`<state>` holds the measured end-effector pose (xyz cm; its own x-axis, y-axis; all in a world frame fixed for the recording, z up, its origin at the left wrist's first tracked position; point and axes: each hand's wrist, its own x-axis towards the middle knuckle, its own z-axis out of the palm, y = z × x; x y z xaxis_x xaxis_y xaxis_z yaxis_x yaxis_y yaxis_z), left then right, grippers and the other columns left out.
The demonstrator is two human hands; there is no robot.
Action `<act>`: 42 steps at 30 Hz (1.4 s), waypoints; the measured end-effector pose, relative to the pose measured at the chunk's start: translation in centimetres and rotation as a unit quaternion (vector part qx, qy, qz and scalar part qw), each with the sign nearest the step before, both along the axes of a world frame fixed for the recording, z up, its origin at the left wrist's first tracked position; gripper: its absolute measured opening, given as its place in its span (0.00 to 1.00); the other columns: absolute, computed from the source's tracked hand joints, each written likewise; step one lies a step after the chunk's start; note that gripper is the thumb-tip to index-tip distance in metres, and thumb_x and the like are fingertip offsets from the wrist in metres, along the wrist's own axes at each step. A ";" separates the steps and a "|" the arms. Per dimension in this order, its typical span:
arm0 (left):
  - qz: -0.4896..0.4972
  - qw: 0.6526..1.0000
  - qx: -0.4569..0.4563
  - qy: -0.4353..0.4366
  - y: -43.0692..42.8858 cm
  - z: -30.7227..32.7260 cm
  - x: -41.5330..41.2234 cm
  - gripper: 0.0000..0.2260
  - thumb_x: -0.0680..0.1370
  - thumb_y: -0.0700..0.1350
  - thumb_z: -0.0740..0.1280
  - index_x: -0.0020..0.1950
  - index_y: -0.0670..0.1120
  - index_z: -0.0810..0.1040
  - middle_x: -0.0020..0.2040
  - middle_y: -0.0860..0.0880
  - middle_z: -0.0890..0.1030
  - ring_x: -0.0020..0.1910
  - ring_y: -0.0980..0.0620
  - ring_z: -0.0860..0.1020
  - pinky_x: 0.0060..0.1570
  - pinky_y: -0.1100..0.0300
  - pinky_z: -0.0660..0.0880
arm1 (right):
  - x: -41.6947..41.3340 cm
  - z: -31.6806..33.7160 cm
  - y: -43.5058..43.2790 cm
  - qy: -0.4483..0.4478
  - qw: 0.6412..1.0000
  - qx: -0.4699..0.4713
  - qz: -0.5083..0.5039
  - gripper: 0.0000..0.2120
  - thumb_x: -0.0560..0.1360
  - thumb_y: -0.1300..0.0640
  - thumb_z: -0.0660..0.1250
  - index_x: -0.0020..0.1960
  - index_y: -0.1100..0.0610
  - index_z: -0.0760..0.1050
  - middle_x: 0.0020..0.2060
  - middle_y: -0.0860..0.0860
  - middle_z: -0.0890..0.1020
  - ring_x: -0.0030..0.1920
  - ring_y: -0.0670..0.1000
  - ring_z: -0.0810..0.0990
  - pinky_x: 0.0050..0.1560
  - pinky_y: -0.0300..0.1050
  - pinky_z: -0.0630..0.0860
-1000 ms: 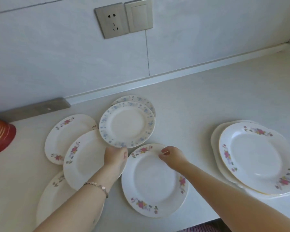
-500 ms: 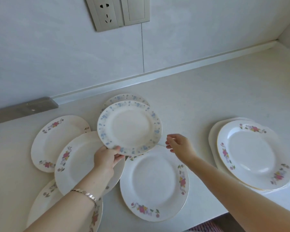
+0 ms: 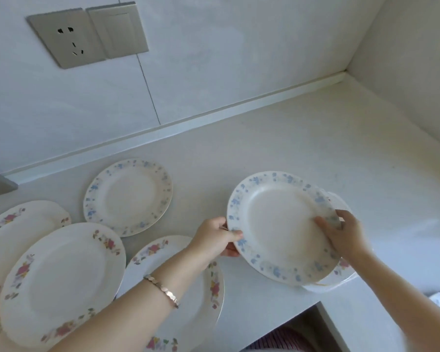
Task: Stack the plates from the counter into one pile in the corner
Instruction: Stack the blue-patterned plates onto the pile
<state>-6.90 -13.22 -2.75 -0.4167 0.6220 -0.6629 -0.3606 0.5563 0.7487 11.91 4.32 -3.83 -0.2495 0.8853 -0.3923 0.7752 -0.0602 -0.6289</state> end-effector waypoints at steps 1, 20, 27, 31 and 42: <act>-0.025 0.999 -0.020 0.011 1.2 -0.7 0.9 0.05 0.75 0.36 0.67 0.41 0.44 0.76 0.34 0.47 0.81 0.25 0.56 0.80 0.27 0.64 0.78 | 1.4 -0.3 0.4 -0.013 1.000 -0.003 -0.010 0.24 0.73 0.48 0.67 0.65 0.57 0.69 0.53 0.58 0.81 0.38 0.57 0.78 0.38 0.46 0.74; -0.227 0.915 -0.179 0.282 8.5 -4.7 4.9 0.07 0.76 0.47 0.60 0.47 0.44 0.72 0.39 0.44 0.82 0.36 0.44 0.80 0.43 0.54 0.79 | 6.3 -3.9 4.6 -0.273 0.956 0.056 0.095 0.27 0.76 0.37 0.53 0.61 0.57 0.67 0.50 0.57 0.81 0.49 0.58 0.80 0.38 0.43 0.67; -0.424 0.717 -0.234 0.501 3.2 -5.2 0.0 0.16 0.79 0.51 0.57 0.62 0.43 0.70 0.64 0.44 0.75 0.63 0.44 0.72 0.61 0.53 0.67 | 6.1 -3.8 4.2 -0.296 0.946 0.086 0.099 0.28 0.75 0.38 0.54 0.65 0.57 0.65 0.54 0.58 0.79 0.53 0.59 0.78 0.43 0.46 0.71; -0.447 0.729 -0.309 0.416 -1.0 -5.9 -4.3 0.17 0.78 0.52 0.58 0.65 0.48 0.69 0.67 0.47 0.70 0.68 0.46 0.67 0.65 0.54 0.61 | 4.7 -2.5 2.8 -0.264 0.940 0.171 0.130 0.31 0.75 0.47 0.61 0.73 0.59 0.57 0.62 0.61 0.70 0.62 0.62 0.70 0.58 0.54 0.69; -0.472 0.803 -0.209 0.297 -1.8 -4.9 -6.4 0.15 0.79 0.50 0.62 0.34 0.51 0.63 0.38 0.52 0.72 0.42 0.51 0.70 0.40 0.61 0.65 | -0.2 -1.0 -4.4 -0.011 0.958 0.100 0.269 0.16 0.76 0.55 0.63 0.63 0.55 0.74 0.50 0.49 0.74 0.48 0.46 0.75 0.52 0.37 0.73</act>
<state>-13.31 -15.04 -7.67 -0.2097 0.6223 -0.7541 0.7217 0.6189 0.3101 11.73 -0.03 -4.82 -0.6841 0.6893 -0.2387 0.6737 0.4717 -0.5689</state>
